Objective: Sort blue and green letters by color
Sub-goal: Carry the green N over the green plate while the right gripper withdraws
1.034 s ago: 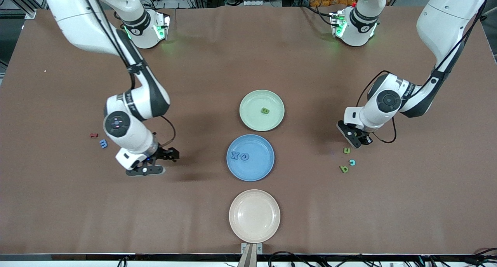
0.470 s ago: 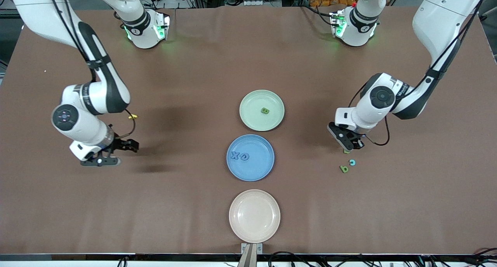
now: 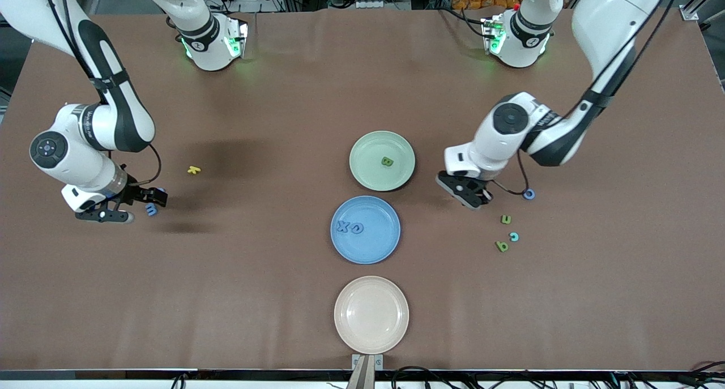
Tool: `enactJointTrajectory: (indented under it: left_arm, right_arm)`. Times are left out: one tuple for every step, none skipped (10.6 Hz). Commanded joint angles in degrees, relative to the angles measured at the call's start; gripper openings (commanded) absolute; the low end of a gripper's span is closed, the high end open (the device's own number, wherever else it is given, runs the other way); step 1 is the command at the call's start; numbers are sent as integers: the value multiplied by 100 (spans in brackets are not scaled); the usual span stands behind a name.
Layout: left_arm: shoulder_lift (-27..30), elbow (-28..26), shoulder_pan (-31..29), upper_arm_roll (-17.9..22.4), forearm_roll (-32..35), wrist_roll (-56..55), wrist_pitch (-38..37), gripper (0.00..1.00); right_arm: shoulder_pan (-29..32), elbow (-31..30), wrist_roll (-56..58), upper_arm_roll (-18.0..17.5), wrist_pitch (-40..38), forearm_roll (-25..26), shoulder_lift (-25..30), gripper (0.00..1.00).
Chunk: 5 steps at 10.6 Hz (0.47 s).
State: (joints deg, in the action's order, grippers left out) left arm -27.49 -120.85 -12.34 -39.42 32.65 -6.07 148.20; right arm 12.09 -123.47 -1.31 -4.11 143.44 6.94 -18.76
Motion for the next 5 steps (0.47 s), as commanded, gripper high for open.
enactJointTrajectory:
  left_arm:
    - [-63, 412, 906, 22, 127, -1674, -685, 0]
    - [-90, 483, 1091, 22, 127, -2026, -730, 0]
    - [-151, 510, 1259, 22, 101, -2351, -731, 0]
    - [-273, 562, 1452, 22, 84, -2729, -731, 0]
    - [-405, 632, 1697, 57, 83, -3228, -739, 0]
  right_arm:
    - [442, -581, -1, -11, 587, 61, 127, 100]
    - [487, -695, -18, -11, 780, 53, 74, 100]
    - [487, -775, -53, -11, 938, 35, 4, 100]
    - [487, -836, -62, -11, 1157, 0, -110, 100]
    - [496, -863, -80, -11, 1438, -9, -285, 100]
